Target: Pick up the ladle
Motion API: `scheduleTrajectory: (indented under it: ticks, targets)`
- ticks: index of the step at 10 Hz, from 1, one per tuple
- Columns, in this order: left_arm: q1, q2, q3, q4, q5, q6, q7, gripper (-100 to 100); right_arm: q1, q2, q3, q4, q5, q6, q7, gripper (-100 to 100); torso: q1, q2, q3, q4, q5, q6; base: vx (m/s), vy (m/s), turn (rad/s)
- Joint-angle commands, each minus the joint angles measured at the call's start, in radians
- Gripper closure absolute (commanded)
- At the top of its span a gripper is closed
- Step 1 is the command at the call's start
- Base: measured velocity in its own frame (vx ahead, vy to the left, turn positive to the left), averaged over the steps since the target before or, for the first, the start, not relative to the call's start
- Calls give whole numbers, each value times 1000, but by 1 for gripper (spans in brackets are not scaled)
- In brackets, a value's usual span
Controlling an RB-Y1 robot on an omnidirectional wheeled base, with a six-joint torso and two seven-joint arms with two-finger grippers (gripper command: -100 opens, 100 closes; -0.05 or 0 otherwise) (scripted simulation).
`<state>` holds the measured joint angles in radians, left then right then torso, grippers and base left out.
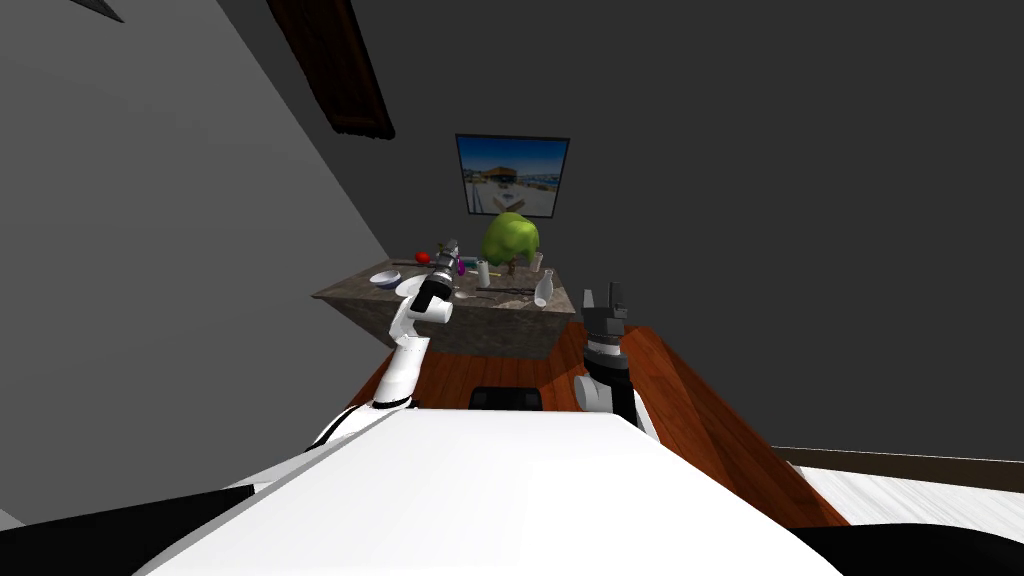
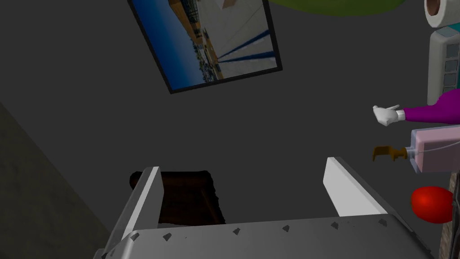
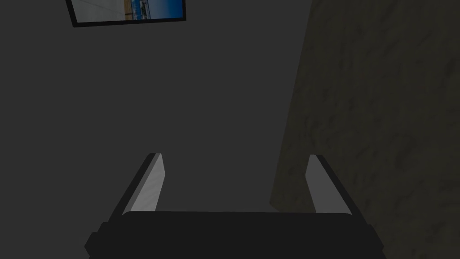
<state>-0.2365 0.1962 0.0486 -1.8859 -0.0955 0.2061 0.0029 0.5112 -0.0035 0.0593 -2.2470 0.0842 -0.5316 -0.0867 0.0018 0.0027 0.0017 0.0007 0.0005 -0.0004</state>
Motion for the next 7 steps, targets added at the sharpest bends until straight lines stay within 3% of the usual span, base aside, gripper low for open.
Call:
scheduleTrajectory:
  ticks: [1, 3, 4, 7]
  targets:
    - [-50, -7, 10, 50, -7, 50, -2, -100, 0, 0, 0, 0, 0, 0, 0, 0, 0, 0, 0, 0, 0, 0, -48, 36, -2]
    - [-67, -7, 10, 63, -7, 96, -2, -100, 0, 0, 0, 0, 0, 0, 0, 0, 0, -1, 0, 0, 0, 0, -24, 18, -4]
    - [-110, -9, 19, 103, -9, 133, -2, -100, 0, 0, 0, 0, 0, 0, 0, 0, -1, -2, -1, 0, 0, 0, -25, 15, 5]
    - [-169, -12, 27, 168, -10, 224, -1, -100, 0, 0, 0, 0, 0, 0, 0, 0, 0, -2, -1, 0, 0, 0, -22, 25, -1]
